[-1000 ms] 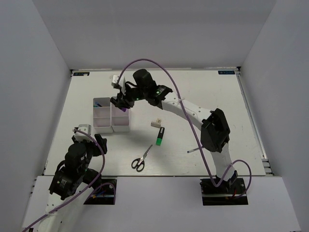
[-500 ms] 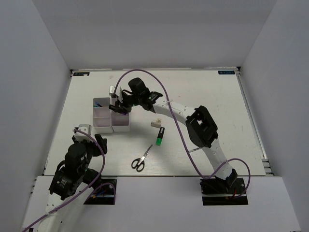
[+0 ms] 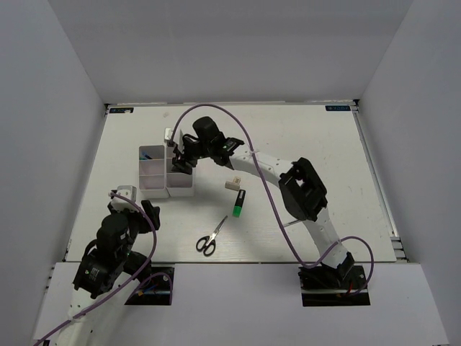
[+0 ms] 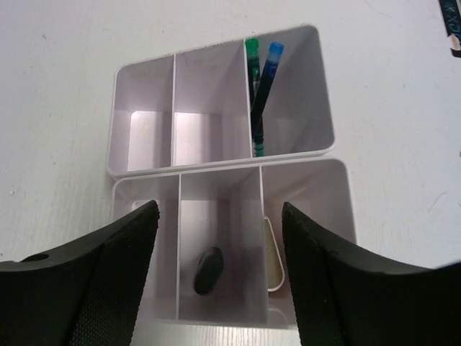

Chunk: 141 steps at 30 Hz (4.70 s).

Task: Sort the stationery into containers
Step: Place the stationery into the container, then grab a piece of stationery with the right arm, then place the stationery into the container

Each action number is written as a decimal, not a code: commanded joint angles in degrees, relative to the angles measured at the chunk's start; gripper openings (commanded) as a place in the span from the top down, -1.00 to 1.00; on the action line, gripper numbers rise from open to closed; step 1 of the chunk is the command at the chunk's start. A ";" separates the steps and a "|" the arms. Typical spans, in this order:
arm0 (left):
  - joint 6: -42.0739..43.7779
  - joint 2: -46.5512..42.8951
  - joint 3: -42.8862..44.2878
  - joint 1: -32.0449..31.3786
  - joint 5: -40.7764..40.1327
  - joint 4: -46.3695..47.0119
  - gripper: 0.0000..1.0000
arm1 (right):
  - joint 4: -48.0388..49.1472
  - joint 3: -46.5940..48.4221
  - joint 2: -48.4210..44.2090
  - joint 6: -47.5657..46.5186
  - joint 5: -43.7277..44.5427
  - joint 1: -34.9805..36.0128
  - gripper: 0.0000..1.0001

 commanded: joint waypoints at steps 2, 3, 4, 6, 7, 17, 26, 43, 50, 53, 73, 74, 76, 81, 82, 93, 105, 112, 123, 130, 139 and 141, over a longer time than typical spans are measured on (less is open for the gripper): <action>0.11 0.00 -0.55 0.26 0.47 0.70 -0.26 | -2.39 3.22 -7.83 4.65 4.09 -0.22 -0.28; 0.11 0.00 -0.64 0.18 0.56 0.70 -0.03 | -5.90 4.46 -8.27 6.16 5.86 -0.31 -0.12; 0.11 -0.09 -0.73 0.26 0.74 0.79 0.28 | -8.63 5.78 -9.40 7.39 8.05 -0.31 0.14; -0.07 0.35 -0.73 0.26 0.82 0.79 0.90 | -19.73 11.04 -10.11 12.04 16.88 -0.05 0.99; -0.07 0.53 -0.56 0.18 1.17 0.70 0.97 | -22.17 10.63 -12.47 13.54 18.77 -0.14 1.00; -0.16 1.85 -0.38 0.26 1.97 0.53 -0.44 | -37.48 -20.73 -27.34 42.28 34.17 -5.06 -0.21; 0.19 2.29 -0.47 0.26 1.97 0.53 -0.47 | -39.07 -23.75 -23.49 56.70 33.12 -6.73 -0.23; 0.55 2.72 -0.47 0.26 3.11 0.79 -0.47 | -36.17 -25.41 -14.26 65.93 36.90 -6.11 0.00; 0.55 2.29 -0.55 0.26 3.02 0.88 -0.47 | -34.67 -26.99 -11.88 66.55 38.30 -5.59 0.05; 0.55 2.20 -0.64 0.26 2.93 0.88 -0.47 | -34.06 -28.48 -11.61 66.38 38.83 -5.67 0.13; 0.55 1.32 -0.64 0.18 2.32 0.88 -0.47 | -26.24 -14.53 -20.04 27.66 31.27 -1.90 1.00; 0.55 1.32 -0.64 0.18 2.41 0.88 -0.47 | -25.45 -14.08 -20.14 22.48 30.40 -1.02 1.00; 0.46 1.58 -0.73 0.18 2.23 0.97 -0.47 | -22.11 -13.11 -20.49 18.67 30.39 0.04 1.00; 0.55 1.76 -0.64 0.18 2.23 0.79 -0.47 | -19.53 -4.62 -17.17 11.96 22.75 1.53 1.00; 0.37 1.58 -0.73 0.09 1.97 0.79 -0.47 | -20.68 -2.93 -15.50 13.37 22.66 1.62 1.00; 0.64 2.11 -0.73 0.18 2.50 0.88 -0.47 | -4.21 -0.81 -13.55 10.67 14.00 2.32 1.00; 0.20 1.58 -0.73 0.26 2.14 0.79 -0.47 | 13.04 3.07 -3.09 11.96 1.31 2.85 1.00; 0.55 1.58 -0.73 0.26 2.67 0.97 -0.47 | 20.43 1.57 -0.81 15.05 0.95 2.68 1.00; 0.37 1.58 -0.82 0.18 2.49 0.88 -0.47 | 24.92 -2.29 1.04 16.81 1.75 1.36 1.00; 0.37 1.50 -0.82 0.26 2.41 0.88 -0.47 | 25.01 -3.44 1.40 16.02 2.71 0.92 1.00; 0.37 1.93 -0.82 0.18 2.67 0.79 -0.47 | 23.69 -5.99 -0.36 15.40 0.43 0.57 0.07; 0.46 1.85 -0.73 0.18 2.67 0.88 -0.47 | 23.43 -6.25 -0.71 15.31 0.16 0.57 0.01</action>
